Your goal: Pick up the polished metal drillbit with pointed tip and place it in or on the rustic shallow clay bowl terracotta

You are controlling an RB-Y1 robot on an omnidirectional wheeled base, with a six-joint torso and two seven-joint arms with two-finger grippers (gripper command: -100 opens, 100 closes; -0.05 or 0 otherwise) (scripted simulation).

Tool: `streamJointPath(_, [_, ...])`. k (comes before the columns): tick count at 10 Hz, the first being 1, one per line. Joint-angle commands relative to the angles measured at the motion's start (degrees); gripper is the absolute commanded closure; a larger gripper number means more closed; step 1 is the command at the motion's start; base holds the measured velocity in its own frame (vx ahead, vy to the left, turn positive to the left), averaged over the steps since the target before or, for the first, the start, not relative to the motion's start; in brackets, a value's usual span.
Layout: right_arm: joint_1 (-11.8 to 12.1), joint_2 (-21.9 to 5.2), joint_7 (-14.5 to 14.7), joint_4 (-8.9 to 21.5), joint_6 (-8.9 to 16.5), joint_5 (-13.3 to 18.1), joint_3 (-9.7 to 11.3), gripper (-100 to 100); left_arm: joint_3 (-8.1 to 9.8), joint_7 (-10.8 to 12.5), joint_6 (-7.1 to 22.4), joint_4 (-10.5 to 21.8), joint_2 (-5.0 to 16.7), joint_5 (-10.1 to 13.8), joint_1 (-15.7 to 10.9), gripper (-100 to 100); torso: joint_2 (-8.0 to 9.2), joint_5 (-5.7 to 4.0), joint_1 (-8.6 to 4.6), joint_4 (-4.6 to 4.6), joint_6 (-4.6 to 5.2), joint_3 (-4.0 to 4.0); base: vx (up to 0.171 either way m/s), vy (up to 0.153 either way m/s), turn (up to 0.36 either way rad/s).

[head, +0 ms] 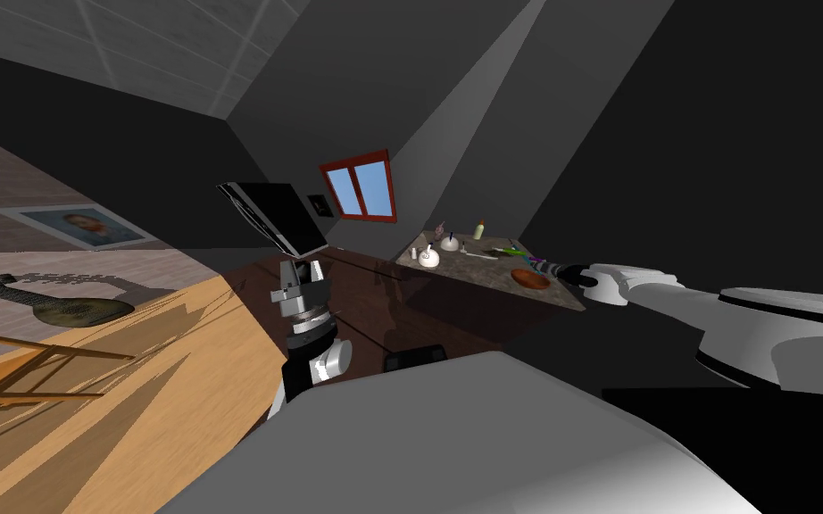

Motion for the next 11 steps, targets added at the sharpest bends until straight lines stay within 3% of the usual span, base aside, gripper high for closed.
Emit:
streamJointPath(1, [0.0, 0.0, 0.0, 0.0, 0.0, 0.0, 0.0, -100, 0.0, 0.0, 0.0, 0.0, 0.0, 0.0, 0.0, 0, 0.0, 0.0, 0.0, 0.0, 0.0, 0.0, 0.0, 0.0, 0.0])
streamJointPath(4, [0.0, 0.0, 0.0, 0.0, 0.0, 0.0, 0.0, -100, 0.0, 0.0, 0.0, 0.0, 0.0, 0.0, 0.0, 0, 0.03, 0.01, 0.03, 0.01, 0.0, 0.02, 0.0, 0.0, 0.0])
streamJointPath(5, [0.0, 0.0, 0.0, 0.0, 0.0, 0.0, 0.0, 0, 0.0, 0.0, 0.0, 0.0, 0.0, 0.0, 0.0, 0, 0.03, 0.01, 0.04, 0.01, 0.0, 0.02, 0.0, 0.0, 0.0])
streamJointPath(6, [-0.09, -2.13, -1.17, -1.15, -0.45, -0.63, 1.25, -100, 0.0, 0.0, 0.0, 0.0, 0.0, 0.0, 0.0, 0, 0.03, 0.01, 0.04, 0.01, 0.0, 0.02, 0.014, 0.014, -0.016])
streamJointPath(11, [-0.37, -8.52, -4.69, -4.58, -1.81, -2.53, 4.98, -100, 0.0, 0.0, 0.0, 0.0, 0.0, 0.0, 0.0, 0, -0.07, 0.06, 0.16, -0.01, 0.0, -0.04, 0.028, 0.027, -0.021])
